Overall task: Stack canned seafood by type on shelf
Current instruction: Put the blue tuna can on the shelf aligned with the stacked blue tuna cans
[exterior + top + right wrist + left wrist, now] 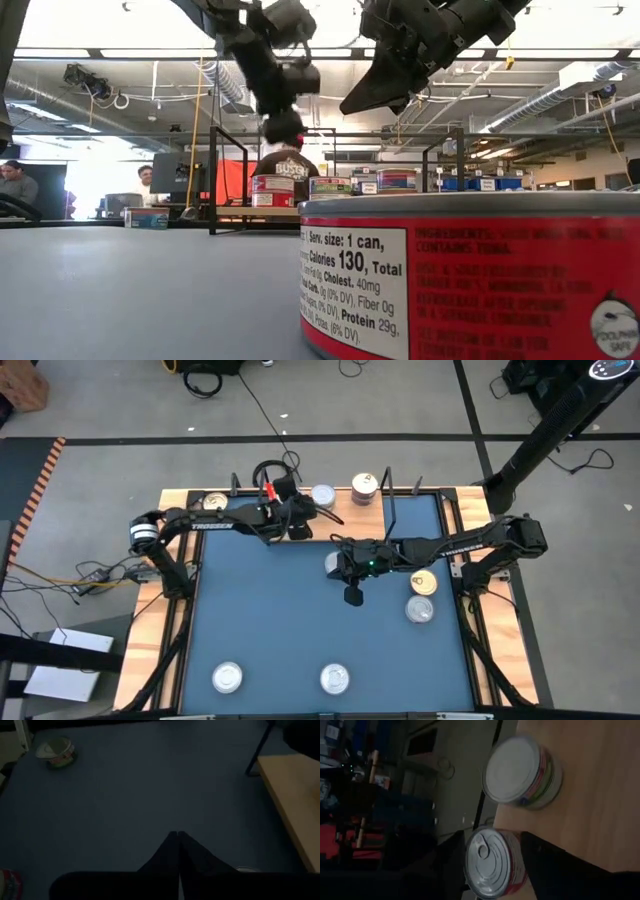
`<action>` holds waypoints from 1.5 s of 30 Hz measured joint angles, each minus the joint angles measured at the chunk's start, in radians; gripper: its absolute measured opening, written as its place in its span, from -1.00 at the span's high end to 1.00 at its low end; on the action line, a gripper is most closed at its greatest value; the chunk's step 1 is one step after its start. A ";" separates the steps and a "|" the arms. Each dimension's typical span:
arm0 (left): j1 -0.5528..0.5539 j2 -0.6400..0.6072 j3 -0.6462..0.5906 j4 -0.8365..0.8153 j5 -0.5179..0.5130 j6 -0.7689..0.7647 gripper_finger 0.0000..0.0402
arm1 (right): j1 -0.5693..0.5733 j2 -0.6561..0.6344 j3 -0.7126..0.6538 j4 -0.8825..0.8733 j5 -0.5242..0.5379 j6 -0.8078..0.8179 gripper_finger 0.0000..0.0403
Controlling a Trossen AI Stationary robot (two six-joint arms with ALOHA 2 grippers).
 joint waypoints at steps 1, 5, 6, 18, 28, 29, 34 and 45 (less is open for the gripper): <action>-0.010 -0.012 0.000 0.005 0.001 -0.010 0.10 | 0.005 0.000 0.000 0.001 0.005 -0.015 0.98; -0.052 -0.057 0.000 0.012 0.062 -0.072 0.37 | 0.034 0.000 0.001 0.031 0.047 -0.029 0.99; -0.063 -0.064 0.000 0.012 0.083 -0.094 0.44 | 0.044 0.000 0.001 0.030 0.071 -0.035 0.99; -0.152 -0.087 -0.110 0.324 0.378 -0.170 0.96 | 0.108 0.001 -0.133 0.277 0.148 -0.040 1.00; -0.217 -0.182 -0.353 0.656 0.509 -0.172 0.97 | 0.169 -0.020 -0.228 0.347 0.152 0.074 1.00; -0.227 -0.197 -0.380 0.676 0.516 -0.172 0.97 | 0.178 -0.023 -0.225 0.326 0.153 0.093 1.00; -0.277 -0.256 -0.488 0.769 0.528 -0.172 0.97 | 0.219 -0.039 -0.174 0.107 0.155 0.194 0.99; -0.311 -0.319 -0.626 0.846 0.674 -0.215 0.97 | 0.304 -0.053 0.016 -0.591 0.119 0.474 0.99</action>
